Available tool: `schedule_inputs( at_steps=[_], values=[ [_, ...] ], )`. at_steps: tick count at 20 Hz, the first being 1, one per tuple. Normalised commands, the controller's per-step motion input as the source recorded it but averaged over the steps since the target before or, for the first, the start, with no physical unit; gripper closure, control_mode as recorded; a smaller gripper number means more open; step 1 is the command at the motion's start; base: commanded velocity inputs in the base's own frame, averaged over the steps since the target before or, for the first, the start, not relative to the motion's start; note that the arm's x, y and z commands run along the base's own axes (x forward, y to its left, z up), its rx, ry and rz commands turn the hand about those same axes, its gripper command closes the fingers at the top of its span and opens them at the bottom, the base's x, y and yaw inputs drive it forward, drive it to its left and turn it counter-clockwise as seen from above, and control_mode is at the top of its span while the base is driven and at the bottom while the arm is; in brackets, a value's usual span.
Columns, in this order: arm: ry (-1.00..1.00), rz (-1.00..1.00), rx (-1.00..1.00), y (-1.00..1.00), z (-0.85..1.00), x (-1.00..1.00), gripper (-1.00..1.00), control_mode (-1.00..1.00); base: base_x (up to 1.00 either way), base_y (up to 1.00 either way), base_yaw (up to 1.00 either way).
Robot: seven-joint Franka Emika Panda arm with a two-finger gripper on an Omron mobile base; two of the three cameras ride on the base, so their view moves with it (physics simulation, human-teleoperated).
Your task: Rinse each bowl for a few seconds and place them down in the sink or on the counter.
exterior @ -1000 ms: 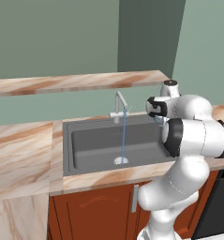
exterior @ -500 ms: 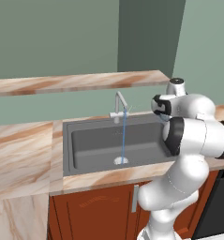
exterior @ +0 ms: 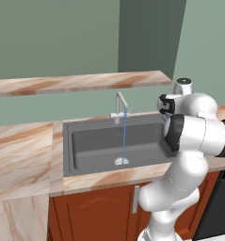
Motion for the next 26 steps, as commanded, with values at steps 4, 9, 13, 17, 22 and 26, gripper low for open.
schedule_inputs(
  at_steps=[4,9,13,17,22,26],
  values=[
    [0.00,-0.01,0.00,-0.28,0.00,0.13,1.00,-1.00,0.00,0.00,0.00],
    [0.00,-0.02,0.00,-0.31,0.00,0.13,1.00,-1.00,0.00,0.00,0.00],
    [0.00,-0.02,0.01,-0.33,-0.03,0.07,1.00,-1.00,0.00,0.00,0.00],
    [0.00,-0.02,0.01,-0.28,-0.11,0.06,1.00,-1.00,0.00,0.00,0.00],
    [0.00,-0.02,0.01,-0.24,-0.22,0.07,1.00,-1.00,0.00,0.00,0.00],
    [0.00,-0.01,0.01,-0.19,-0.23,0.13,1.00,-1.00,0.00,0.00,0.00]
  ],
)
